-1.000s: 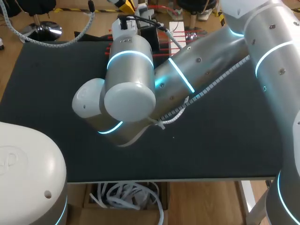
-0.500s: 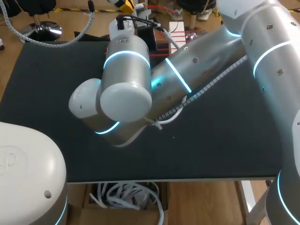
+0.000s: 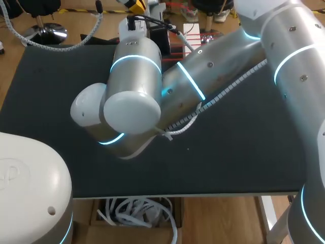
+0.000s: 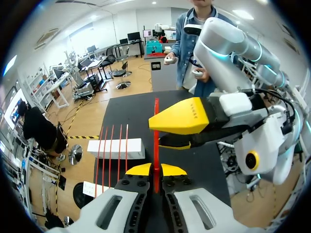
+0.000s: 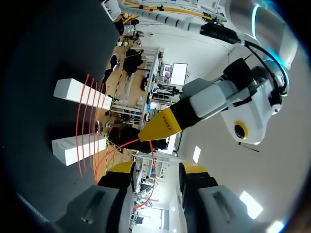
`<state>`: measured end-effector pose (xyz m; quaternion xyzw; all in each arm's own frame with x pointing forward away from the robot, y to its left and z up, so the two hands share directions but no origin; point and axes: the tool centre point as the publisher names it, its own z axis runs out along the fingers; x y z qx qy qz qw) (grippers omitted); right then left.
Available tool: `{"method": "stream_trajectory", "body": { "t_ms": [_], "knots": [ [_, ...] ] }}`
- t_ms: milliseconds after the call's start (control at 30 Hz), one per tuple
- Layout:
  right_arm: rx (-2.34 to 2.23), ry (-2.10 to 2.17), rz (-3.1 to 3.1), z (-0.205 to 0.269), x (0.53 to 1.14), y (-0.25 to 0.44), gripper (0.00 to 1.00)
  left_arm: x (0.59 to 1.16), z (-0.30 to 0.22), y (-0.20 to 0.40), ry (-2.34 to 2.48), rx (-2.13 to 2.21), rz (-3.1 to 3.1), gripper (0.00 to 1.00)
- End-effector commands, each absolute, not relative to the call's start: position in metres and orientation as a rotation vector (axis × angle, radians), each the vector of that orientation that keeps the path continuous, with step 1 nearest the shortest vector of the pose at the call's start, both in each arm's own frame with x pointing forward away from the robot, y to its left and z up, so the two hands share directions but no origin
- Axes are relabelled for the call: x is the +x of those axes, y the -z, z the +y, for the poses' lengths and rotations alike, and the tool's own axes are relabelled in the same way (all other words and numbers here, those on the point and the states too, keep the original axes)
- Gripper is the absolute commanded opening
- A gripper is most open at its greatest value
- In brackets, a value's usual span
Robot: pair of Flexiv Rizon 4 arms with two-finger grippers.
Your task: Grab the tape and strap the tape.
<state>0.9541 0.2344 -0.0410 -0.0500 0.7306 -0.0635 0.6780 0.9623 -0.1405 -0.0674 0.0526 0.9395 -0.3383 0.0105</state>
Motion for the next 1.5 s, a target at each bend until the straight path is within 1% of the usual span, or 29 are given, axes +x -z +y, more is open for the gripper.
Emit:
{"method": "stream_trajectory", "body": {
  "t_ms": [33,200,300,400,433,500,567,733,800,833,1267,1500],
  "knots": [
    [-0.117,0.125,1.660,0.228,0.942,0.029,0.34,0.962,-0.141,0.066,1.050,0.162,2.936,0.00],
    [-0.101,0.111,1.655,0.215,0.936,0.019,0.34,0.962,-0.141,0.066,1.050,0.162,2.936,0.00],
    [-0.086,0.105,1.648,0.202,0.936,0.013,0.40,0.962,-0.141,0.066,1.050,0.162,2.936,0.00],
    [-0.081,0.096,1.641,0.190,0.936,0.008,0.49,0.962,-0.141,0.066,1.050,0.162,2.936,0.00],
    [-0.079,0.095,1.637,0.185,0.936,0.006,0.62,0.962,-0.141,0.066,1.050,0.162,2.936,0.00],
    [-0.075,0.097,1.627,0.174,0.937,0.002,0.77,0.962,-0.141,0.066,1.050,0.162,2.936,0.00],
    [-0.071,0.099,1.621,0.164,0.938,-0.001,0.87,0.962,-0.141,0.066,1.050,0.162,2.936,0.00],
    [-0.058,0.103,1.609,0.138,0.943,-0.005,0.91,0.962,-0.141,0.066,1.050,0.162,2.936,0.00],
    [-0.053,0.104,1.607,0.128,0.946,-0.005,0.96,0.962,-0.141,0.066,1.050,0.162,2.936,0.00],
    [-0.053,0.104,1.606,0.122,0.948,-0.005,1.00,0.962,-0.141,0.066,1.050,0.162,2.936,0.00],
    [-0.048,0.100,1.586,0.060,0.970,-0.012,1.00,0.962,-0.141,0.066,1.050,0.162,2.936,0.00],
    [-0.026,0.107,1.590,0.044,0.976,-0.014,1.00,0.962,-0.141,0.066,1.050,0.162,2.936,0.00]
  ]
}}
